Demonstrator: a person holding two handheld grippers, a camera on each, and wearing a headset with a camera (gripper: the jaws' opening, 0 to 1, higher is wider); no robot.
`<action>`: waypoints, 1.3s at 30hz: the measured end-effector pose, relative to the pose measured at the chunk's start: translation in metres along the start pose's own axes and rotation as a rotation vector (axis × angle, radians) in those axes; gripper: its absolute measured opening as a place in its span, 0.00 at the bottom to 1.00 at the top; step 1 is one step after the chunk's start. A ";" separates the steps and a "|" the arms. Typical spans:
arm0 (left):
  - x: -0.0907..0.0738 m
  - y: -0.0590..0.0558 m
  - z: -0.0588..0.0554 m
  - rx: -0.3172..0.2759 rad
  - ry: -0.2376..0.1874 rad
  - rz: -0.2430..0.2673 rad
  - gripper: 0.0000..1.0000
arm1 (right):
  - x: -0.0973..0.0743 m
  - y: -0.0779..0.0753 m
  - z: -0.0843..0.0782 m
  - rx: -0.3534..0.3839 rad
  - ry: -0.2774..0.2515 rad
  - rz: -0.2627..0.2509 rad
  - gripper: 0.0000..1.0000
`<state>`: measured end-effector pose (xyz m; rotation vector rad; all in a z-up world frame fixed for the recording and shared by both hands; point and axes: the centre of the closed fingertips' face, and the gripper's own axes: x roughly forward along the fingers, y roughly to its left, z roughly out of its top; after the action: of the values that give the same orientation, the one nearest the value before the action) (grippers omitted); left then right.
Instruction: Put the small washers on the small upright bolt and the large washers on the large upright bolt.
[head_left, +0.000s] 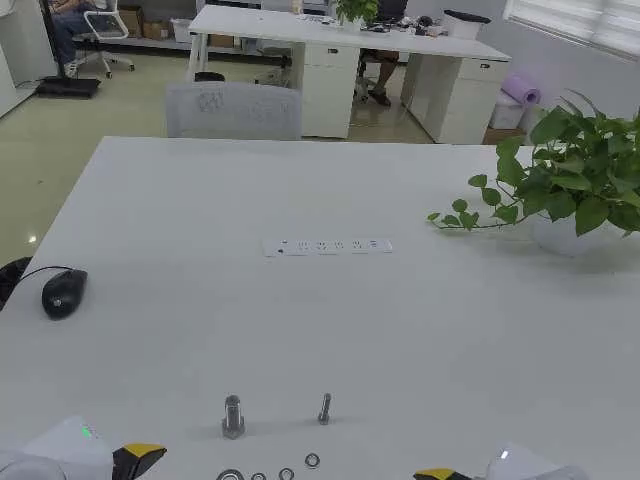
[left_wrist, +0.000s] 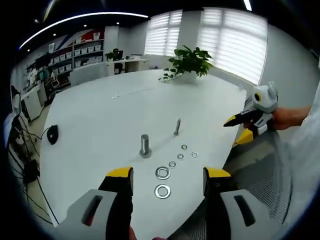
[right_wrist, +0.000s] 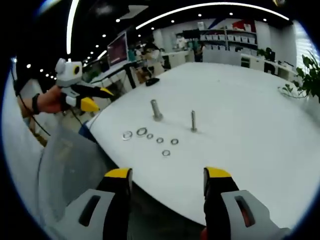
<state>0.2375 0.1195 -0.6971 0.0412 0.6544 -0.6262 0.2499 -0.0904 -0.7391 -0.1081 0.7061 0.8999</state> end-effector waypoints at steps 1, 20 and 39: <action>-0.001 0.001 -0.001 -0.001 0.000 0.002 0.54 | 0.000 0.000 0.001 0.003 -0.005 0.000 0.59; -0.005 0.003 -0.008 -0.035 -0.001 0.016 0.53 | 0.001 -0.001 0.000 0.011 0.004 -0.002 0.57; -0.002 0.000 -0.006 -0.028 0.002 0.010 0.53 | 0.000 -0.002 0.002 0.017 -0.010 -0.002 0.57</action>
<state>0.2333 0.1221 -0.7006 0.0191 0.6640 -0.6078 0.2521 -0.0914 -0.7381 -0.0892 0.7036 0.8921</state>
